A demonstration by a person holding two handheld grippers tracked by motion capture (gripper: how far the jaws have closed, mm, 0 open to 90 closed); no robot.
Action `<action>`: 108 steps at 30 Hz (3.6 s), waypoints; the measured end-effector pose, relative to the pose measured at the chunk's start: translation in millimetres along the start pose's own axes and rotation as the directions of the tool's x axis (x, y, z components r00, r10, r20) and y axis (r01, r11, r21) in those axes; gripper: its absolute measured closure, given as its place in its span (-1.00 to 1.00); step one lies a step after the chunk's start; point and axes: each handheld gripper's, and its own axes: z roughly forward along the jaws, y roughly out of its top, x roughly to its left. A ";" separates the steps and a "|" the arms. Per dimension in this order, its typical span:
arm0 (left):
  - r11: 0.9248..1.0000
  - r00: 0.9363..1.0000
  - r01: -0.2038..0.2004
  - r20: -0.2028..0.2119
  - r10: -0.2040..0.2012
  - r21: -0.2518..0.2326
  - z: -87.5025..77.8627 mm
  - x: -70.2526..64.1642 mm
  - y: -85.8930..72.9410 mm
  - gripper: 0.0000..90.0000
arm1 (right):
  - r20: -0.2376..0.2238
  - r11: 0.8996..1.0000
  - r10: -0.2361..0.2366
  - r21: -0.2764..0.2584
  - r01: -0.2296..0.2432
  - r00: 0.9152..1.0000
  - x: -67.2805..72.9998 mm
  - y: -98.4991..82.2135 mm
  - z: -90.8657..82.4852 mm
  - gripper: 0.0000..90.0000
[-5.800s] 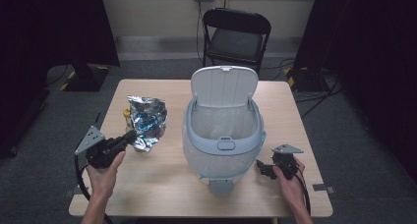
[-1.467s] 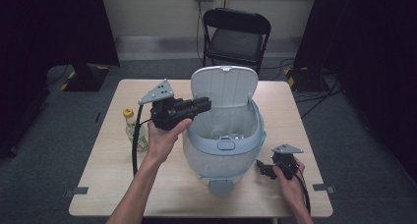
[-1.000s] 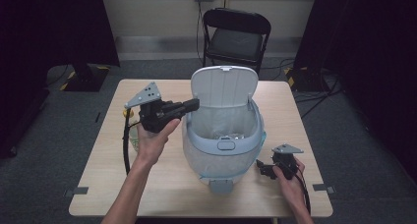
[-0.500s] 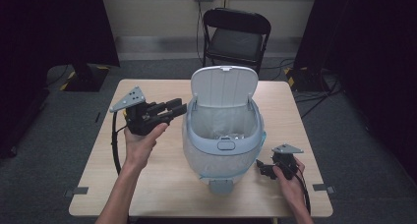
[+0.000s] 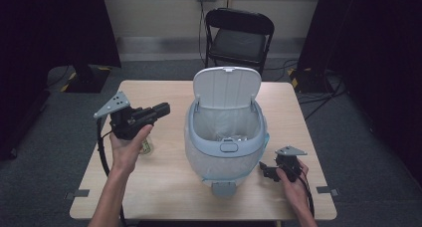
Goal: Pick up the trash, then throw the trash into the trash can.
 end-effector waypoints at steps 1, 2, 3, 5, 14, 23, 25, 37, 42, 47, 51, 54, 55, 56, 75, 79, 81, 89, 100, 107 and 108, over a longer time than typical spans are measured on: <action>1.000 1.000 -0.006 -0.011 0.006 0.009 -2.8 3.2 0.0 0.81 | 0.000 1.000 0.000 0.000 0.000 1.000 0.0 0.0 0.0 -0.62; 1.000 1.000 0.002 -0.018 -0.001 0.008 -4.7 4.5 -0.4 0.74 | 0.000 1.000 0.000 0.000 0.000 1.000 0.0 0.0 0.0 -0.62; 1.000 1.000 0.006 -0.025 -0.006 0.009 -7.4 6.6 -1.1 0.71 | 0.000 1.000 0.000 0.000 0.000 1.000 0.0 0.0 0.0 -0.62; 1.000 0.999 0.011 -0.040 -0.010 0.017 -13.4 11.6 -4.0 0.64 | 0.000 1.000 -0.001 0.000 0.001 1.000 0.0 0.0 0.0 -0.62; 0.998 0.994 0.043 -0.104 -0.038 0.046 -37.3 21.7 -29.9 0.22 | 0.000 1.000 0.000 0.000 0.000 1.000 0.0 0.0 0.0 -0.62; 0.997 0.985 0.028 -0.170 -0.016 0.067 -56.3 11.9 -44.9 0.07 | 0.000 1.000 0.000 0.000 0.000 1.000 0.0 0.0 0.0 -0.62; 0.997 0.984 0.034 -0.179 -0.021 0.068 -58.1 13.4 -47.8 0.05 | 0.000 1.000 0.000 0.000 0.000 1.000 0.0 0.0 0.0 -0.62; 0.992 0.962 0.082 -0.268 -0.055 0.092 -67.9 42.7 -79.5 -0.30 | 0.000 1.000 0.000 0.000 0.000 1.000 0.0 0.0 0.0 -0.62; 0.980 0.947 0.150 -0.304 -0.103 0.135 -56.0 61.9 -97.0 -0.53 | 0.000 1.000 0.000 0.000 0.000 1.000 0.0 0.0 0.0 -0.62; 0.962 0.937 0.154 -0.341 -0.070 0.226 -40.8 72.5 -113.7 -0.58 | 0.000 1.000 0.000 0.000 0.000 1.000 0.0 0.0 0.0 -0.62; 0.951 0.932 0.148 -0.360 -0.042 0.272 -30.3 75.8 -120.7 -0.55 | 0.000 1.000 0.000 0.000 0.000 1.000 0.0 0.0 0.0 -0.62; 0.936 0.929 0.135 -0.371 -0.006 0.325 -22.6 79.2 -127.5 -0.46 | 0.000 1.000 0.000 0.000 0.000 1.000 0.0 0.0 0.0 -0.62; 0.938 0.927 0.137 -0.375 -0.008 0.319 -21.1 80.2 -130.8 -0.47 | 0.000 1.000 0.000 0.000 0.000 1.000 0.0 0.0 0.0 -0.62; 0.940 0.924 0.140 -0.381 -0.012 0.311 -19.6 80.8 -133.8 -0.46 | 0.000 1.000 0.000 0.000 0.000 1.000 0.0 0.0 0.0 -0.62; 0.918 0.913 0.143 -0.407 0.022 0.371 -0.1 86.4 -157.2 -0.49 | 0.000 1.000 0.000 0.000 0.000 1.000 0.1 0.0 0.0 -0.62; 0.920 0.914 0.152 -0.406 0.008 0.361 -0.3 88.5 -158.5 -0.47 | 0.000 1.000 0.000 0.000 0.000 1.000 0.0 0.0 0.0 -0.62; 0.916 0.914 0.144 -0.405 0.021 0.374 1.2 88.8 -159.1 -0.46 | 0.000 1.000 -0.001 0.000 0.001 1.000 0.0 0.0 0.0 -0.62; 0.914 0.917 0.154 -0.399 0.010 0.375 3.0 90.5 -162.4 -0.43 | -0.001 1.000 -0.001 0.000 0.001 1.000 -0.1 0.0 0.0 -0.62; 0.907 0.916 0.133 -0.399 0.041 0.398 2.1 86.8 -160.6 -0.39 | -0.001 1.000 -0.001 0.000 0.001 1.000 -0.1 0.0 0.0 -0.62; 0.913 0.916 0.143 -0.400 0.024 0.383 -2.3 85.2 -161.5 -0.39 | -0.001 1.000 -0.001 0.000 0.001 1.000 -0.1 0.0 0.0 -0.62; 0.913 0.916 0.142 -0.400 0.025 0.382 -2.4 85.2 -161.5 -0.38 | 0.000 1.000 -0.001 0.000 0.001 1.000 0.0 0.0 0.0 -0.62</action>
